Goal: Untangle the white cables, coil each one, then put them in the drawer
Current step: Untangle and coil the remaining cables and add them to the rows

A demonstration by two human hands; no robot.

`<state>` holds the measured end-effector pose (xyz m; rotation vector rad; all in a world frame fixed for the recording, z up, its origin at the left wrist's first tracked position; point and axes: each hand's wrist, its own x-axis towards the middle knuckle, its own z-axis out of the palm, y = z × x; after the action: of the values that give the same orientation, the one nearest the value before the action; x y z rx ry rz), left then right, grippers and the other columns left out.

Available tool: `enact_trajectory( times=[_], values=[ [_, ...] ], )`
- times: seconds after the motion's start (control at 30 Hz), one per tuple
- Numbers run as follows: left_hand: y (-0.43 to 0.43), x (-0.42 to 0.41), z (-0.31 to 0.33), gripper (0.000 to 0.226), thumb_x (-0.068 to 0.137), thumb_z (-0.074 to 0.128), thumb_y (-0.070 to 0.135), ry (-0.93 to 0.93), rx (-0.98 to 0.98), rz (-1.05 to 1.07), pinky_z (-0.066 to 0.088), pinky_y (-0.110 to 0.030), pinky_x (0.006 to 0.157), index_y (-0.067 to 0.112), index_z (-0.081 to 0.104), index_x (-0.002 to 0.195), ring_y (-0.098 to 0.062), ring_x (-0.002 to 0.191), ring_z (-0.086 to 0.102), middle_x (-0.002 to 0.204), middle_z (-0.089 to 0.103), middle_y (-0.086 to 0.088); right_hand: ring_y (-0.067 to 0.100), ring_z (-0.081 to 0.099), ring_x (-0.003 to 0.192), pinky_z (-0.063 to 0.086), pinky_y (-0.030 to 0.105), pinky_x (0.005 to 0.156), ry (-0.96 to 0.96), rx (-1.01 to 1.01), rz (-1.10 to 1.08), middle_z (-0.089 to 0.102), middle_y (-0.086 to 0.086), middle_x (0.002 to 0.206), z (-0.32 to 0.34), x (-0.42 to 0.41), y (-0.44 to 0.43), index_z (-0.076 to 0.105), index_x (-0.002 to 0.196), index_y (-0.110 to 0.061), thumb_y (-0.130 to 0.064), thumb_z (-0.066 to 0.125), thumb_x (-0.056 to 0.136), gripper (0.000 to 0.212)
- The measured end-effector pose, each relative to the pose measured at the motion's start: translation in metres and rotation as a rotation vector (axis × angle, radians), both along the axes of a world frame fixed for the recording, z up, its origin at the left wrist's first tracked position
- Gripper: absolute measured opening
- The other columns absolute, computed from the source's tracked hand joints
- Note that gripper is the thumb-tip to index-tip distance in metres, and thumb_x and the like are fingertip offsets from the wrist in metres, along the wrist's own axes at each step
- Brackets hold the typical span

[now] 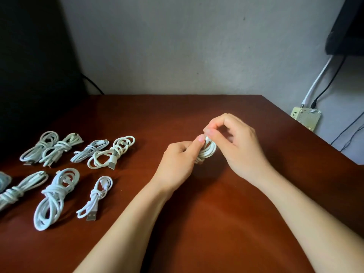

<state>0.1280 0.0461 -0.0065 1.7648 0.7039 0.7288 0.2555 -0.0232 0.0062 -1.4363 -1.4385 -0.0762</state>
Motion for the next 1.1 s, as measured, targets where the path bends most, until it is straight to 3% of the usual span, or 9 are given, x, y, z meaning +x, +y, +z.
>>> enact_trajectory(
  times=[0.1,0.3,0.43,0.53,0.63,0.77,0.9,1.0,1.1],
  values=[
    [0.000,0.000,-0.002,0.056,0.095,0.046,0.047,-0.012,0.029,0.021,0.037,-0.023,0.057,-0.001,0.064,0.073,-0.002,0.049,0.043,0.058,0.056,0.009,0.018,0.064,0.078,0.051,0.037,0.070,0.131,-0.075,0.003,0.067,0.000,0.081,-0.003,-0.004,0.002,0.062,0.086,-0.011,-0.030,0.055,0.093,0.021],
    [0.000,0.002,-0.001,0.059,0.096,0.042,0.051,-0.025,0.019,0.051,0.033,-0.025,0.054,-0.001,0.065,0.078,-0.003,0.043,0.040,0.053,0.055,0.010,0.010,0.059,0.067,0.047,0.029,0.066,0.432,-0.085,0.008,0.066,0.002,0.070,-0.001,-0.010,0.008,0.064,0.076,-0.005,-0.025,0.057,0.094,0.029],
    [-0.003,0.001,0.000,0.059,0.096,0.038,0.053,-0.011,-0.049,0.036,0.032,-0.020,0.048,0.006,0.062,0.071,-0.007,0.044,0.038,0.056,0.051,0.002,0.023,0.061,0.071,0.047,0.033,0.066,0.304,-0.083,0.001,0.066,0.003,0.072,-0.001,-0.008,0.004,0.066,0.077,-0.010,-0.028,0.056,0.094,0.026],
    [-0.001,-0.001,0.001,0.063,0.095,0.035,0.059,0.032,-0.119,0.033,0.033,-0.020,0.049,0.009,0.063,0.069,-0.008,0.046,0.040,0.058,0.051,-0.001,0.007,0.065,0.072,0.051,0.026,0.068,0.294,-0.143,0.063,0.068,-0.008,0.076,-0.003,-0.005,0.004,0.066,0.085,-0.016,-0.026,0.062,0.090,0.012],
    [0.003,-0.002,0.000,0.063,0.096,0.037,0.057,0.057,-0.180,0.037,0.033,-0.025,0.057,0.005,0.068,0.077,-0.010,0.056,0.043,0.065,0.052,-0.003,0.008,0.068,0.081,0.054,0.021,0.072,0.316,-0.177,0.125,0.070,-0.004,0.084,-0.009,-0.002,0.005,0.066,0.091,-0.015,-0.019,0.066,0.088,0.005],
    [0.000,0.000,0.002,0.030,0.094,0.054,0.033,0.049,-0.254,-0.008,0.037,-0.032,0.070,0.006,0.065,0.096,-0.018,0.074,0.050,0.081,0.057,-0.006,0.007,0.065,0.085,0.050,0.014,0.075,0.281,-0.191,0.002,0.069,-0.005,0.086,-0.017,0.001,0.011,0.068,0.088,-0.016,-0.018,0.061,0.091,0.008],
    [-0.007,-0.002,-0.001,0.028,0.086,0.062,0.020,0.149,-0.080,0.075,0.043,-0.022,0.065,0.017,0.053,0.113,-0.009,0.079,0.057,0.097,0.061,0.001,0.020,0.067,0.085,0.052,0.040,0.079,0.323,-0.203,-0.055,0.071,0.005,0.085,-0.024,0.001,0.019,0.069,0.090,-0.010,-0.019,0.062,0.090,0.012],
    [-0.005,-0.016,-0.005,0.030,0.088,0.063,0.026,0.269,0.130,0.126,0.040,-0.022,0.062,0.017,0.054,0.114,-0.015,0.085,0.061,0.095,0.064,0.001,0.020,0.067,0.083,0.052,0.041,0.080,0.304,-0.230,-0.045,0.071,0.002,0.083,-0.026,-0.009,0.027,0.070,0.086,-0.015,-0.019,0.063,0.089,0.008],
    [-0.001,-0.031,-0.003,0.024,0.085,0.063,0.037,0.401,0.339,0.247,0.041,-0.026,0.063,0.016,0.062,0.097,-0.019,0.083,0.063,0.086,0.065,0.002,0.012,0.066,0.087,0.053,0.039,0.083,0.240,-0.293,-0.022,0.070,-0.007,0.084,-0.027,-0.021,0.039,0.068,0.084,-0.027,-0.024,0.063,0.089,0.008]
  ],
)
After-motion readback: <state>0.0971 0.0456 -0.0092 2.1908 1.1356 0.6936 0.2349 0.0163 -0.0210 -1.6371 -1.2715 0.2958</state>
